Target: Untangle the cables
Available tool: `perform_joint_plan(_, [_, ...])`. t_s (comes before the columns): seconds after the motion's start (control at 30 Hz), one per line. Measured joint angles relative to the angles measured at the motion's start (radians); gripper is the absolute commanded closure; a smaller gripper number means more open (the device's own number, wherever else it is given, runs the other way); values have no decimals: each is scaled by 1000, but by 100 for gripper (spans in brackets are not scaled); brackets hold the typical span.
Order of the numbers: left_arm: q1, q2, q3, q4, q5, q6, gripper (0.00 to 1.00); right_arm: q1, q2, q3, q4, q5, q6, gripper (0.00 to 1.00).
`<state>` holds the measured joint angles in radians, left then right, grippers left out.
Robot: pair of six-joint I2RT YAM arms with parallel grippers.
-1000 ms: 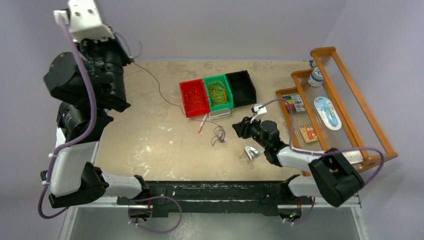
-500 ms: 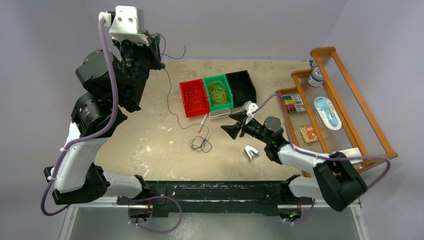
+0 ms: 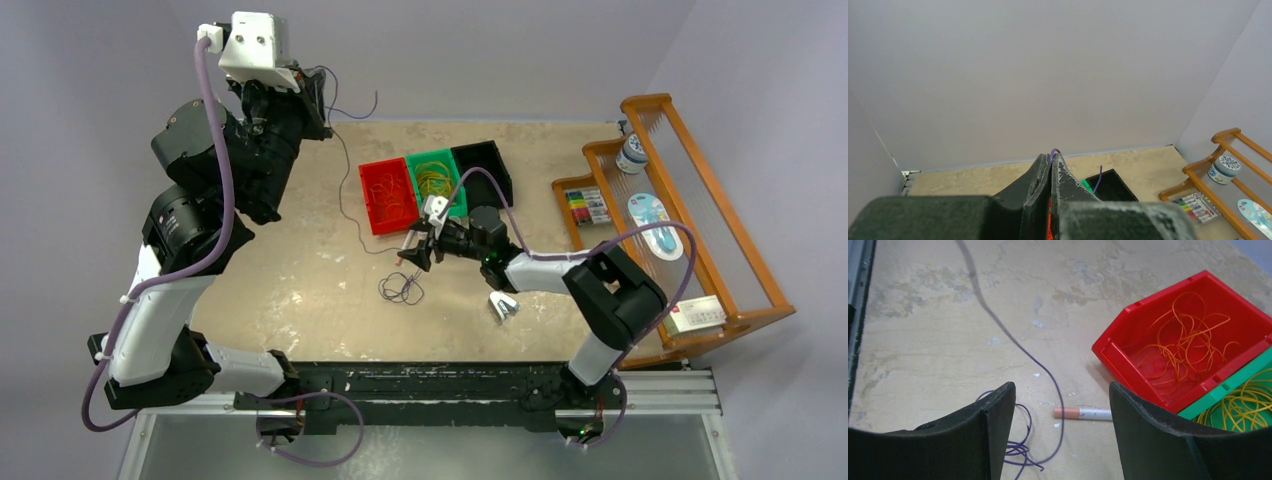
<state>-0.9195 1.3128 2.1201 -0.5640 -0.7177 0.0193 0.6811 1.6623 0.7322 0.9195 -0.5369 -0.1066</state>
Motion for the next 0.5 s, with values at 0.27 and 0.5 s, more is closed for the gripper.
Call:
perform_joint_plan(0.27, [0,0,2,-2,6,-1,100,-2,132,87,-63,-2,-37,30])
perform_joint_plan(0.5, [0,0,4,-3,8,0,100,-2,198,128,-130,-10,-47,34])
